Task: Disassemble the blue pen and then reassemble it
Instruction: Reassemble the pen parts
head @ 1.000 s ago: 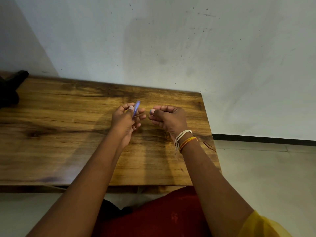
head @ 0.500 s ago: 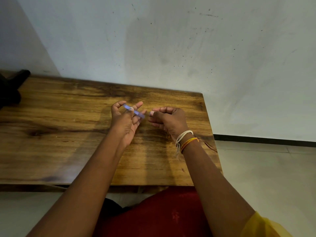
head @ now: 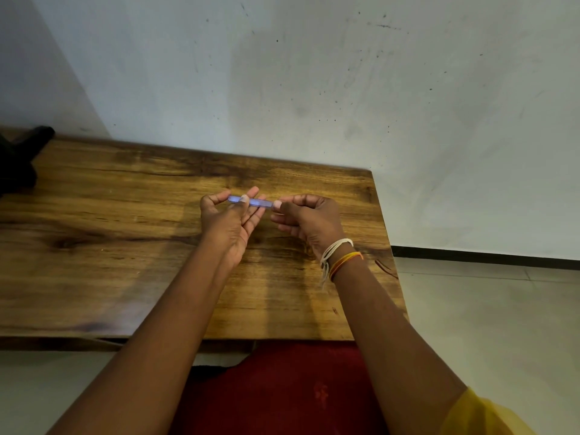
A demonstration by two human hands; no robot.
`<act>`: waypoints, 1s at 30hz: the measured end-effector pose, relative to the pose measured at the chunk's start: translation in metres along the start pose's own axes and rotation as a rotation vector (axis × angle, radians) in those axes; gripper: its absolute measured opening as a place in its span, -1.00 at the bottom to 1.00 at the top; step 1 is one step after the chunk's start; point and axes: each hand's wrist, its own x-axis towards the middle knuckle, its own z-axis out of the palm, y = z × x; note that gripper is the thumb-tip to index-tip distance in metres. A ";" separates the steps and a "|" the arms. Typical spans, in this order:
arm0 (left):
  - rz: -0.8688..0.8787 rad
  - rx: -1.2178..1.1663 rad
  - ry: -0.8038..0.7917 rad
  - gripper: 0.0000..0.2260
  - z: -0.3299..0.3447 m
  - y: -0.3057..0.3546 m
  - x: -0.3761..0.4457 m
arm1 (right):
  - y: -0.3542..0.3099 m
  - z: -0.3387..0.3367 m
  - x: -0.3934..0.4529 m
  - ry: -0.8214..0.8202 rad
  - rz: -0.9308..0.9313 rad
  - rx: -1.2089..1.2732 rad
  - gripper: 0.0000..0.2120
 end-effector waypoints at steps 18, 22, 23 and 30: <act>0.032 -0.012 0.033 -0.72 -0.003 -0.001 0.000 | -0.001 0.000 -0.002 0.040 0.031 0.120 -0.95; 0.049 -0.019 0.042 -0.72 -0.003 -0.001 -0.002 | 0.004 0.004 0.000 0.061 0.034 0.136 -0.95; 0.050 -0.021 0.052 -0.72 -0.002 -0.001 -0.002 | 0.005 0.005 0.001 0.062 0.036 0.140 -0.96; 0.048 -0.028 0.100 -0.72 -0.002 -0.005 -0.008 | 0.013 0.004 0.003 0.016 0.033 0.124 -0.87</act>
